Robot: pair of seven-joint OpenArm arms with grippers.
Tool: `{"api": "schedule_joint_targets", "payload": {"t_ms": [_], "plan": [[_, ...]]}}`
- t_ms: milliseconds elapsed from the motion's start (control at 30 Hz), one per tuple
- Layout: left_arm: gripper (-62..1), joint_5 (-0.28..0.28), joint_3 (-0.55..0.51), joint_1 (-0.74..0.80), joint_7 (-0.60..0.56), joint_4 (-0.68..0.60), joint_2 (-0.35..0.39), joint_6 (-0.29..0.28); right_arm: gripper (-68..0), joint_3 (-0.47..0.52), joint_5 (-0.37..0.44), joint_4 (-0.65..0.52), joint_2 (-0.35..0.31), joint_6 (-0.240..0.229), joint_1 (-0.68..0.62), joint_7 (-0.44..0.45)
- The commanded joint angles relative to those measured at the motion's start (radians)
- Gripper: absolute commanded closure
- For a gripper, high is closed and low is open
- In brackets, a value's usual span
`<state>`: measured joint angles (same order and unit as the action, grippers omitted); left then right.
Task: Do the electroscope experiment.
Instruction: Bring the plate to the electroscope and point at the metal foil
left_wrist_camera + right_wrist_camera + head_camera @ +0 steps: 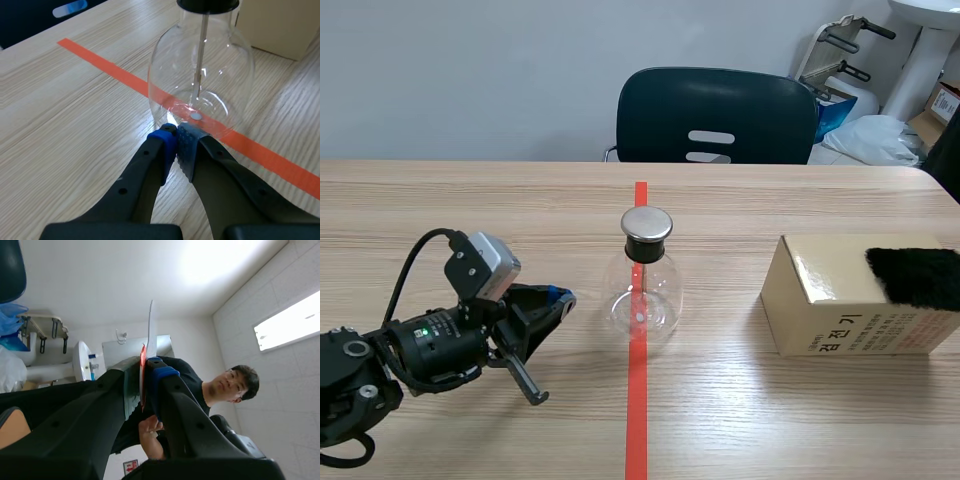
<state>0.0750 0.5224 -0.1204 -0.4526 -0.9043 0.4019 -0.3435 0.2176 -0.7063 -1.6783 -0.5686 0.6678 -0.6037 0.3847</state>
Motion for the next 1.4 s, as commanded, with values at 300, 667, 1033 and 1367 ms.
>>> {"api": "schedule_joint_targets", "payload": {"t_ms": [300, 667, 1033, 1367], "plan": [[-1.8, -0.013, -0.005, -0.01, -0.018, 0.0, -0.019, 0.02, -0.7, -0.237, 0.003, 0.04, -0.093, -0.078, 0.243, -0.048], [-1.8, -0.013, -0.005, -0.01, -0.018, 0.0, -0.019, 0.02, -0.6, -0.562, -0.022, 0.213, -0.033, -0.116, 0.502, 0.003], [-1.8, -0.013, -0.005, -0.01, -0.018, 0.0, -0.019, 0.02, -0.6, -0.624, -0.134, 0.378, 0.118, -0.116, 0.571, 0.075], [-1.8, -0.013, -0.005, -0.01, -0.018, 0.0, -0.019, 0.02, -0.6, -0.624, -0.22, 0.424, 0.194, -0.116, 0.57, 0.07]]}}
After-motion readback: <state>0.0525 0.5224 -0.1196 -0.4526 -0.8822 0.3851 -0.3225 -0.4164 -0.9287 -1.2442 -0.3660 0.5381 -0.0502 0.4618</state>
